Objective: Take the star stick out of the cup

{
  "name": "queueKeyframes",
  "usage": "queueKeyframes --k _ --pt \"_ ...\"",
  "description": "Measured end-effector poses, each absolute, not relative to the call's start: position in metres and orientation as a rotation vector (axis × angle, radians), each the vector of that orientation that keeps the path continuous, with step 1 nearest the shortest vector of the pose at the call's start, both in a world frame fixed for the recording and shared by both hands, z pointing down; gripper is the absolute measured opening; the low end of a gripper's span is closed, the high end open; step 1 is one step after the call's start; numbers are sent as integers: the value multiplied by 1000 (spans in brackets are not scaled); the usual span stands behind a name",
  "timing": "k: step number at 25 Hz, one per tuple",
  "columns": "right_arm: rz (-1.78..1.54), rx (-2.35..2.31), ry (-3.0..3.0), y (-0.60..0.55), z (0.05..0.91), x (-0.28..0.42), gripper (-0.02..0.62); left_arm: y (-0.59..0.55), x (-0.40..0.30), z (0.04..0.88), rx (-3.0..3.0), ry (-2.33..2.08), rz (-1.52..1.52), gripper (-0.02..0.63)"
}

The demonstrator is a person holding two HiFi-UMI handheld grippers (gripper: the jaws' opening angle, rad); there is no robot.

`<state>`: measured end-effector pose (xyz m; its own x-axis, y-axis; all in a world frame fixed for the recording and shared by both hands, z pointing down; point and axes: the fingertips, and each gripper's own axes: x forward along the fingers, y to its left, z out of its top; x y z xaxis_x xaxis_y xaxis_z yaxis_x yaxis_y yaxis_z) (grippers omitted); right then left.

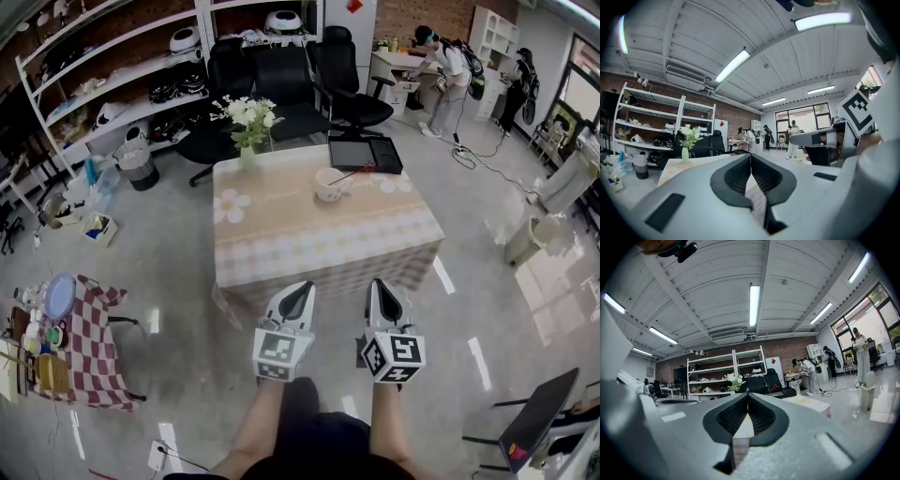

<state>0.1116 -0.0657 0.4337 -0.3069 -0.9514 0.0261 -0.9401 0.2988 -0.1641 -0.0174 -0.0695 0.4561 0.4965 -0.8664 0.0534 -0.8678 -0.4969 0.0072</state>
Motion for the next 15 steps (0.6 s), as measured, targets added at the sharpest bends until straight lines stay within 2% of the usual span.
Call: queueKeyframes --k 15 --pt "-241 -1828 2450 -64 438 126 3 -73 -4 457 2710 -1526 81 12"
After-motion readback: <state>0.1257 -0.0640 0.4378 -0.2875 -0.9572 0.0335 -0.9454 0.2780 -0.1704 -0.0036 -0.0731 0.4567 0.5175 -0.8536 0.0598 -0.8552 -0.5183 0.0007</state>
